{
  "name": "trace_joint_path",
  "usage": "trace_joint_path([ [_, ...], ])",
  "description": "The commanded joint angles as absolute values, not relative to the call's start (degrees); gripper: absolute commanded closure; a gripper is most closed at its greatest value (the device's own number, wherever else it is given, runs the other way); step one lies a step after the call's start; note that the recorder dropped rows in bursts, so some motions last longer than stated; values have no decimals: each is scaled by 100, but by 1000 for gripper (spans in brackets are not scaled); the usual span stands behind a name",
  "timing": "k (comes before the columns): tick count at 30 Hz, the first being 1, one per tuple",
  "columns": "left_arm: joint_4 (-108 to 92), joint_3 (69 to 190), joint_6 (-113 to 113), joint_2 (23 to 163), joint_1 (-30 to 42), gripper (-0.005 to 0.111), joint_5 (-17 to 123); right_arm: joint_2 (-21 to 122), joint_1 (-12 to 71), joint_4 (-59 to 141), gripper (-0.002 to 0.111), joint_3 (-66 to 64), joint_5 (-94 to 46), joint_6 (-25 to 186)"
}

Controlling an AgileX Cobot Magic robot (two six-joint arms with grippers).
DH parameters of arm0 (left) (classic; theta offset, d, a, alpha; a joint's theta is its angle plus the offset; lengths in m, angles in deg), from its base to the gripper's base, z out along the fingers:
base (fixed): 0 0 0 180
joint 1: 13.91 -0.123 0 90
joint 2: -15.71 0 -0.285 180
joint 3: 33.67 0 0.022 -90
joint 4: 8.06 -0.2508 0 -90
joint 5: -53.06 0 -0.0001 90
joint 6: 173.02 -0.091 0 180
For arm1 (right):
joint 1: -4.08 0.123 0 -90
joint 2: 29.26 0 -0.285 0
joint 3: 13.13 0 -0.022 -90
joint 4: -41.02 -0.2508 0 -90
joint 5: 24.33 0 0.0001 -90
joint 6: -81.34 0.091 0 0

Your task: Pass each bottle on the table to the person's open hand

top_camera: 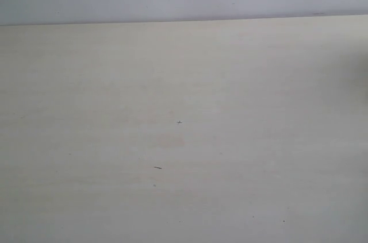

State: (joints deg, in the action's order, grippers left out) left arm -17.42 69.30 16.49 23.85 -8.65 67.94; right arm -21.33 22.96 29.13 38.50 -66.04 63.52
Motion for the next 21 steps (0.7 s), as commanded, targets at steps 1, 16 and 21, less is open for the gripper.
trace_joint_path([
  [1, -1783, 6912, 1630, 2349, -875, 107, 6764, -2147, 2272, 2904, 108, 3878, -6561, 6357],
  [16, -1783, 6912, 1630, 2349, -875, 107, 6764, -2147, 2038, 2935, 108, 3878, -5757, 6355],
  [21, -1783, 6912, 1630, 2349, -875, 107, 6764, -2147, 1154, 2919, 108, 4312, -4202, 6355],
])
